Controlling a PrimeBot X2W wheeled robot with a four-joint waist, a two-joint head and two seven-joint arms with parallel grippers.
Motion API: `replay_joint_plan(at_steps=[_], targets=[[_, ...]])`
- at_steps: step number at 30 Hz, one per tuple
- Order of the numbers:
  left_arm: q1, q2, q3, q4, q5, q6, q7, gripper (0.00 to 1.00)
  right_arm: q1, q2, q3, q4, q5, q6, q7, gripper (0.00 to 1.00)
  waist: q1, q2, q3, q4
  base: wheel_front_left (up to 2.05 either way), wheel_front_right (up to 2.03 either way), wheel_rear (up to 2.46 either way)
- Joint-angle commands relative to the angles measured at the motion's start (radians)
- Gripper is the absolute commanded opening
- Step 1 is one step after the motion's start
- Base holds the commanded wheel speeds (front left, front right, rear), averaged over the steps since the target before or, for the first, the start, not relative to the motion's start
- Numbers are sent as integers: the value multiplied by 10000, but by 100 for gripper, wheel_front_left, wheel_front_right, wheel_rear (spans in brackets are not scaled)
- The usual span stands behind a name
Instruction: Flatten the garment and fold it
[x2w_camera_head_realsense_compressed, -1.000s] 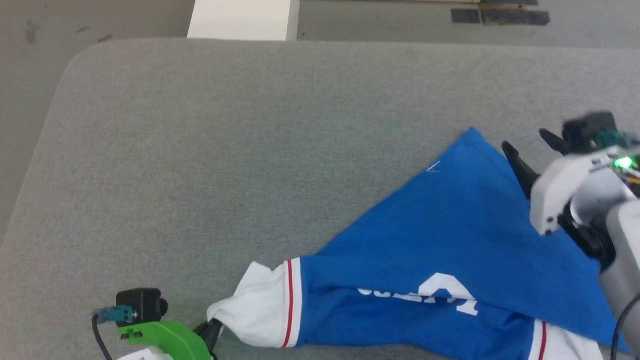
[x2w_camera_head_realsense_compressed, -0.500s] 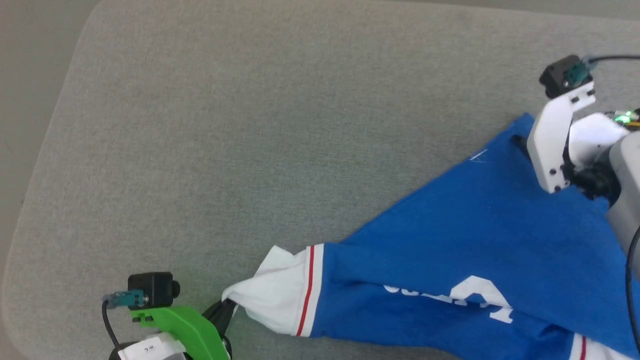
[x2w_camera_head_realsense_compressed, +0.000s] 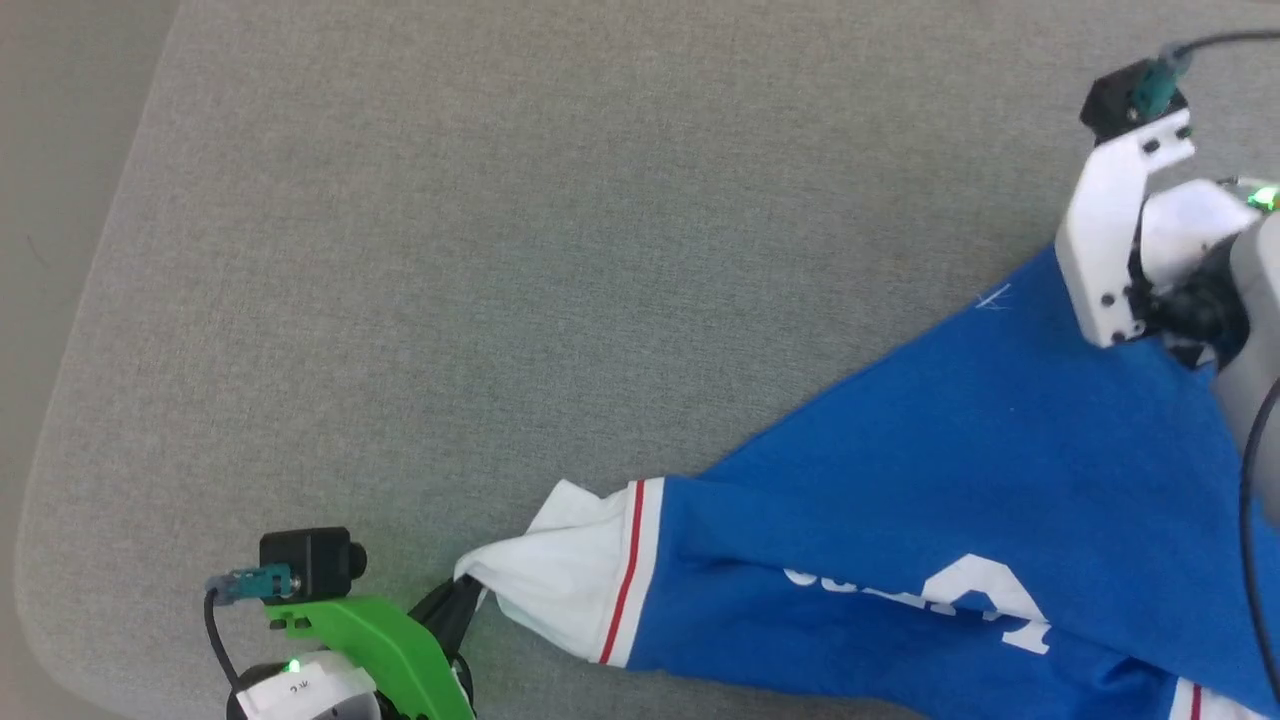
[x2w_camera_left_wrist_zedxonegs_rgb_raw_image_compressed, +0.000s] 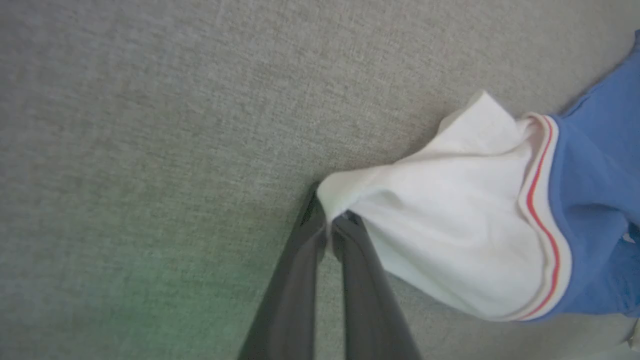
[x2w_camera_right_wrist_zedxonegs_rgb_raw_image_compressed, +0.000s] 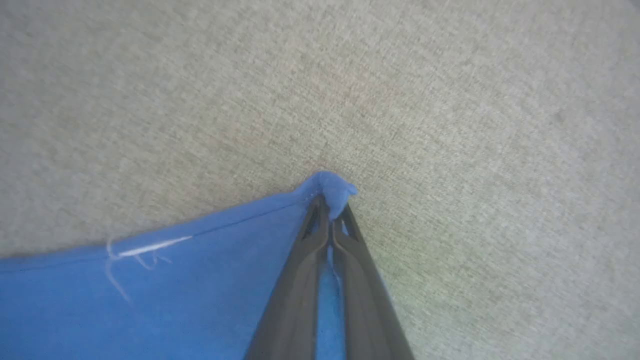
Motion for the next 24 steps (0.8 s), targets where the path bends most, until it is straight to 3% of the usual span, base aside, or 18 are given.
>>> replay_joint_plan(at_steps=[1,13,18,24], targets=[[-128,6,-7,247,35,60,29,0,593,23,-87,-12,-17,-15,-445,0,0,60,-179,-66,0,0,0],[646,239,172,139,-10,235,-33,0,4193,451,-1881,-2352,-374,-15,-5940,0,0,60,-1903,-902,0,0,0],[889,343,303,-67,54,300,-209,0,5889,1044,-3072,-3266,-635,-15,-7160,0,0,60,-2563,-1326,0,0,0],[926,378,437,-328,104,218,-601,0,7821,2033,-4352,-4476,-847,-15,-7547,0,0,60,-3004,-1785,0,0,0]])
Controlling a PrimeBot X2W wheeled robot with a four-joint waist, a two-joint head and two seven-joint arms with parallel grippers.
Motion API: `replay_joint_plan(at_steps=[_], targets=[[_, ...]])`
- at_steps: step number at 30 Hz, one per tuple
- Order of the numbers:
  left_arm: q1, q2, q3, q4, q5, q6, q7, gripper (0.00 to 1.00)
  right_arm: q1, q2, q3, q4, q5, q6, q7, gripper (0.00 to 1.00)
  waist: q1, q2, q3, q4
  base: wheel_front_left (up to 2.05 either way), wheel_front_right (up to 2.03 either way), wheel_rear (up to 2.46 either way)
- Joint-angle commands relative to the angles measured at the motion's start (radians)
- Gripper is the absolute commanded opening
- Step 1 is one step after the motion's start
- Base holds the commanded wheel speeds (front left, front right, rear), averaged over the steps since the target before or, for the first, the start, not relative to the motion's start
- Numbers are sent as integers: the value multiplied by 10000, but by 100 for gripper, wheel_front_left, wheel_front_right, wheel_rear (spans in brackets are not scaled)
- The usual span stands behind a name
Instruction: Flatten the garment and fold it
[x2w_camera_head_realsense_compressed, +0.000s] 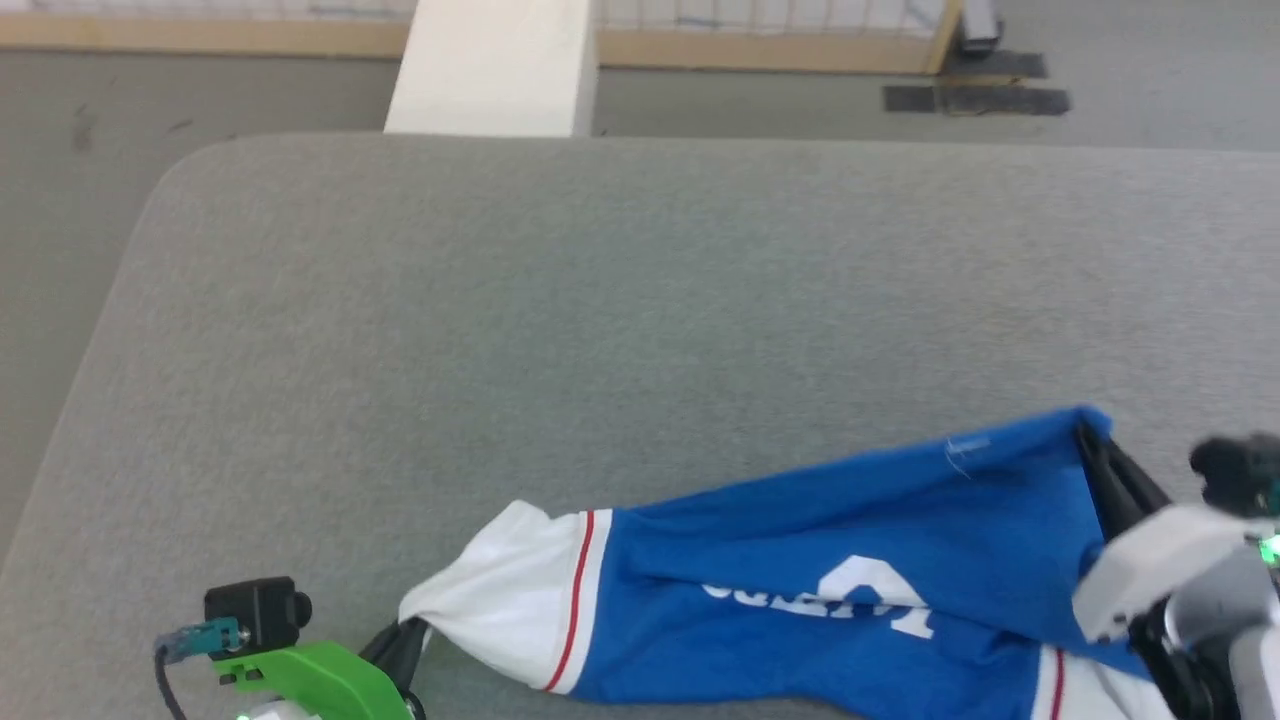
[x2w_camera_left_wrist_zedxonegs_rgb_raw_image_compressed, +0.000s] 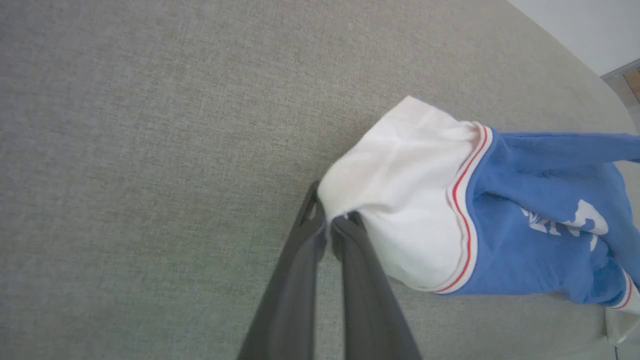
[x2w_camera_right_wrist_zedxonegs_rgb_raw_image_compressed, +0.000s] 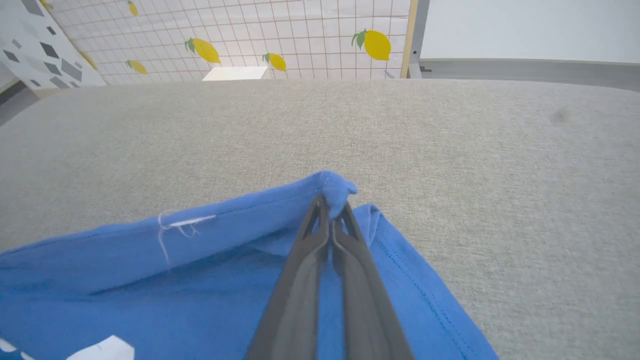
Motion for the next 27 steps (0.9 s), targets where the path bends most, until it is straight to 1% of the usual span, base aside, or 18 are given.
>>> replay_joint_plan(at_steps=[1,3,6,9,12,14,17,19,22,25,27], targets=[[-38,14,94,-86,92,-79,-196,0,315,155,-165,-258,-94,-15,-25,0,0,61,-510,-545,0,0,0],[-191,-11,216,-162,75,-164,-470,0,625,312,-357,-585,-158,-15,87,0,0,61,-559,-677,0,0,0],[-704,-20,388,-193,39,-342,-815,0,795,278,-421,-992,-183,-15,474,0,0,61,-583,-792,0,0,0],[-1665,-107,522,-144,-67,-510,-1059,0,548,-64,-291,-1379,-258,-15,1001,0,0,61,-546,-886,0,0,0],[-2819,-287,580,46,-393,-671,-1043,0,-30,-545,-28,-1699,-283,-15,1624,0,0,61,-388,-996,0,0,0],[-3835,-430,653,284,-691,-777,-978,0,-718,-944,222,-1823,-210,-15,2106,0,0,61,-163,-1100,0,0,0],[-5319,-514,735,713,-845,-848,-930,0,-1879,-1449,602,-1846,-62,-15,2674,0,0,61,264,-1254,0,0,0],[-6420,-562,807,1108,-897,-879,-946,0,-2807,-1676,836,-1771,87,-15,2989,0,0,61,626,-1360,0,0,0],[-8070,-546,944,1725,-827,-846,-1030,0,-4218,-1852,1121,-1581,189,-15,3357,0,0,61,1252,-1522,0,0,0],[-9823,-509,1188,2340,-811,-723,-1133,0,-5893,-1843,1470,-1103,296,-15,3572,0,0,61,1994,-1786,0,0,0],[-10933,-375,1266,2659,-642,-639,-1196,0,-6978,-1794,1661,-697,283,-15,3625,0,0,61,2497,-1932,0,0,0]])
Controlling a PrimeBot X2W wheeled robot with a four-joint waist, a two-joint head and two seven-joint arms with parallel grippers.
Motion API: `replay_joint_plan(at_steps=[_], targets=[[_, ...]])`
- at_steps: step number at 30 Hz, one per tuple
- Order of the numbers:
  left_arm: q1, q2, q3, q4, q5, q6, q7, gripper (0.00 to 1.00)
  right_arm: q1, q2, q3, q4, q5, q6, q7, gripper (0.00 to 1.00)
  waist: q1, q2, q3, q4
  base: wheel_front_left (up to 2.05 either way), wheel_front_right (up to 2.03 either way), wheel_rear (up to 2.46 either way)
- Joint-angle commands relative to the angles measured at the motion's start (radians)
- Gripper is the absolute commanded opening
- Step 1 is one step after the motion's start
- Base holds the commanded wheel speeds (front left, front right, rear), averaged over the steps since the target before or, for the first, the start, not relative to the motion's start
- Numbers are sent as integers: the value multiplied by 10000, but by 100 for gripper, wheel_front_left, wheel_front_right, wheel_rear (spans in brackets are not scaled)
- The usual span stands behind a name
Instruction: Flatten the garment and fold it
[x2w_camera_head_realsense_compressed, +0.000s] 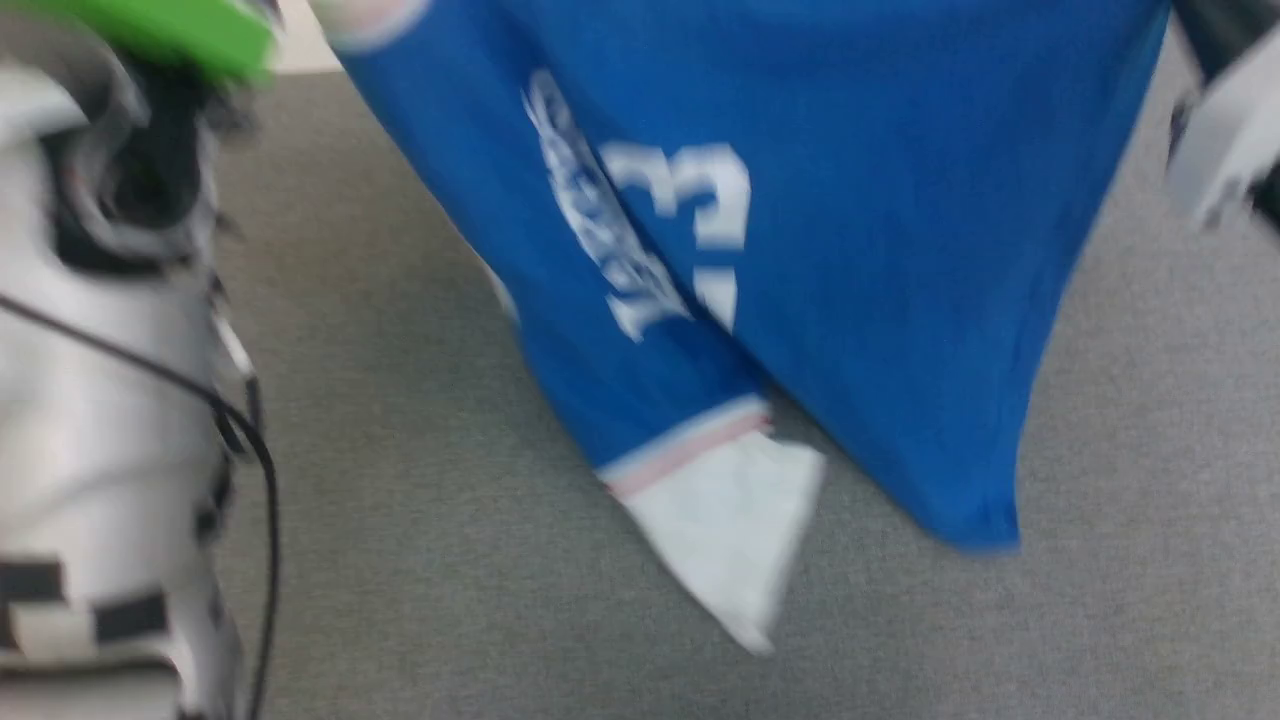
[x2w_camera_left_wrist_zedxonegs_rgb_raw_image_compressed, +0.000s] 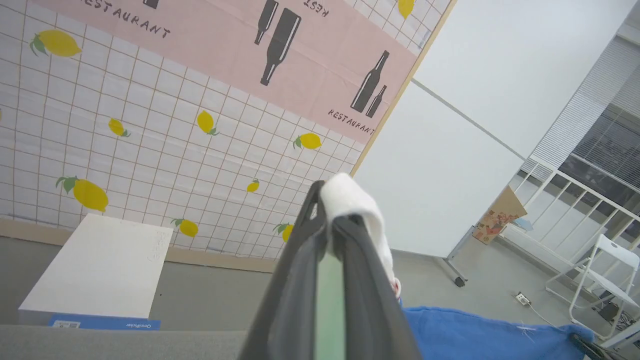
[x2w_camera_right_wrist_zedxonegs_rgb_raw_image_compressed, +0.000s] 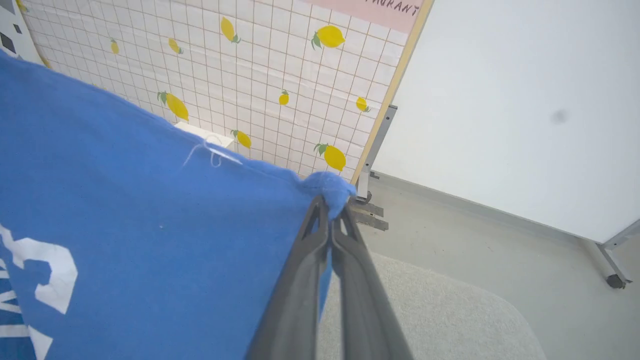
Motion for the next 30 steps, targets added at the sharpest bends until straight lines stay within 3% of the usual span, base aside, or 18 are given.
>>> replay_joint_plan(at_steps=[1,10,17,22,30], targets=[[-729,194,43,157,239,45,-135,0,-613,47,78,228,-11,-15,16,0,-1,61,1370,-562,0,0,0],[-5377,796,21,1469,1593,76,-1529,0,-4444,510,-378,2031,-1155,-15,-810,0,-1,61,2808,-830,0,0,0],[-7609,860,125,2269,1929,-396,-3211,0,-6266,1104,-1457,2811,-2818,-15,-2336,0,-1,61,3107,-840,0,0,0],[-7299,1012,-62,3042,2061,-858,-3770,0,-6160,1450,-1463,3348,-3280,-15,-3129,0,-1,61,3003,-695,0,0,0],[-3977,1842,-693,4467,2706,-1112,-3806,0,-3923,1623,-272,4442,-2654,-15,-3957,0,-1,61,2303,-439,0,0,0]])
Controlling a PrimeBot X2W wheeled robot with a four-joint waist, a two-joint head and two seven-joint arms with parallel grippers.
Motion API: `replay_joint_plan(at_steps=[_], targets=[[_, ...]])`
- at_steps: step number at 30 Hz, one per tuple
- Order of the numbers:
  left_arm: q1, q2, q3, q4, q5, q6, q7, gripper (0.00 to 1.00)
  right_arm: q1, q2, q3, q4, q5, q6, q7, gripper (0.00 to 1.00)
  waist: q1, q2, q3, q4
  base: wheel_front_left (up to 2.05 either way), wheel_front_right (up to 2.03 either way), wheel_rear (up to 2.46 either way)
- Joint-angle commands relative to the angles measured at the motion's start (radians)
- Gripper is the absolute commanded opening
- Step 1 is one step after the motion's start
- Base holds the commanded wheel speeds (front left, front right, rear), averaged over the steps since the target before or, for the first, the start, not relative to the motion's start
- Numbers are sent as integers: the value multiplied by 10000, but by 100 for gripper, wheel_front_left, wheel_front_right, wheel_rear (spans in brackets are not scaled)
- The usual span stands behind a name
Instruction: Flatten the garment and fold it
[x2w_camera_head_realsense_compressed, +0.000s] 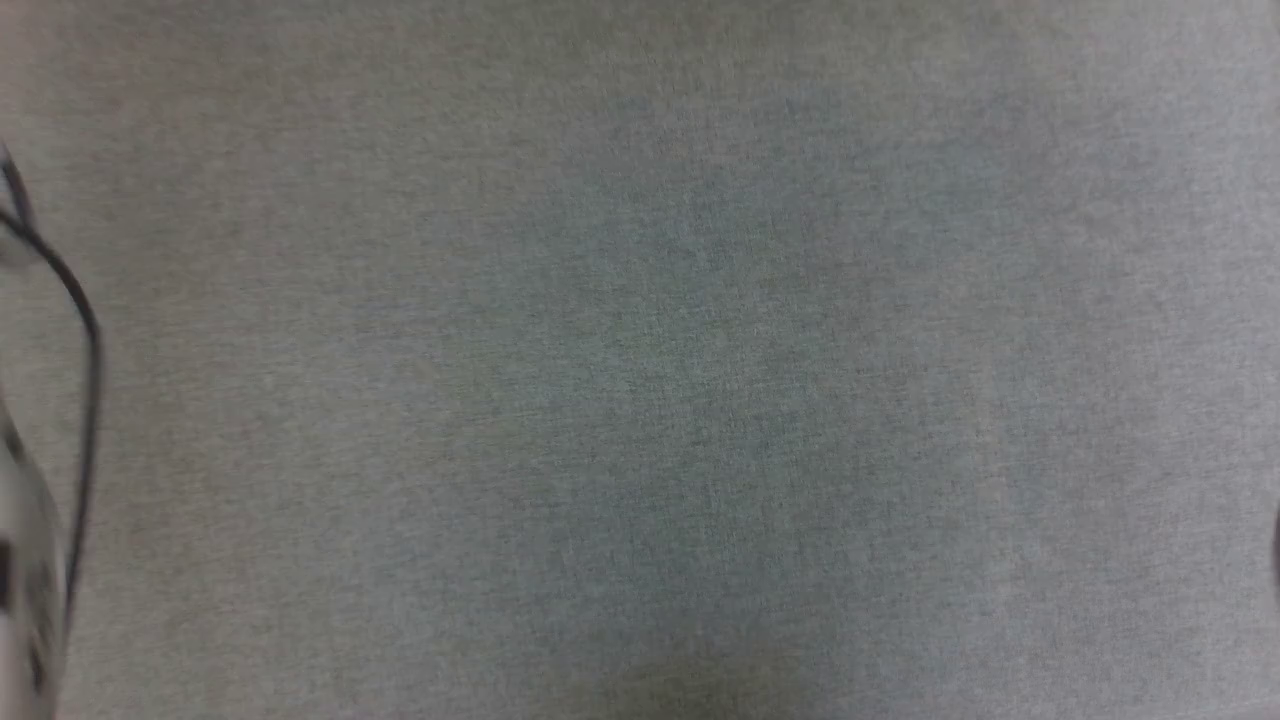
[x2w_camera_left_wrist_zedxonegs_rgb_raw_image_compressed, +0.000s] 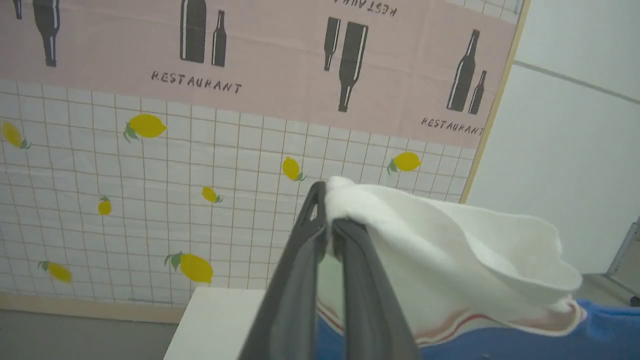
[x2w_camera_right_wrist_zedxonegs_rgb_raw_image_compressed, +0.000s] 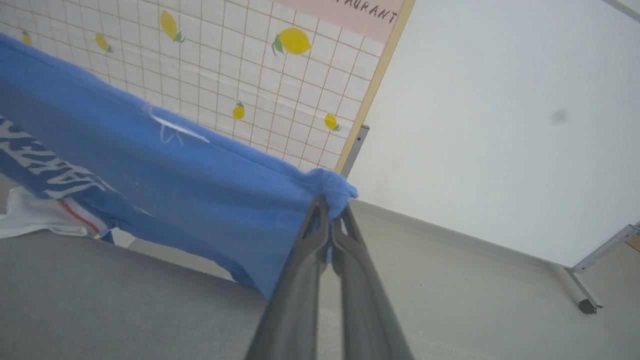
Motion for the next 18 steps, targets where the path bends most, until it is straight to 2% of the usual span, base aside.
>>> replay_joint_plan(at_steps=[1,6,8,10,15,18], targets=[[740,199,-81,140,171,-22,53,0,536,5,245,132,244,-19,-126,0,-2,61,-444,176,0,0,0],[3371,388,-407,484,177,-1,589,0,2317,-240,1321,141,1120,-19,-157,0,-2,61,-1272,387,0,0,0],[5192,271,-596,389,-77,34,1227,0,3515,-540,1814,-142,1599,-19,-13,0,-2,61,-1867,515,0,0,0],[6308,172,-652,182,-348,60,1684,0,4269,-753,2001,-392,1870,-19,125,0,-2,61,-2210,595,0,0,0],[8914,-63,-805,-807,-1139,113,2963,0,5966,-1279,1978,-1107,2221,-19,389,0,-2,61,-2963,753,0,0,0],[10334,-128,-870,-1703,-1579,263,3683,0,6944,-1357,1560,-1452,2272,-19,464,0,-2,61,-3365,852,0,0,0]])
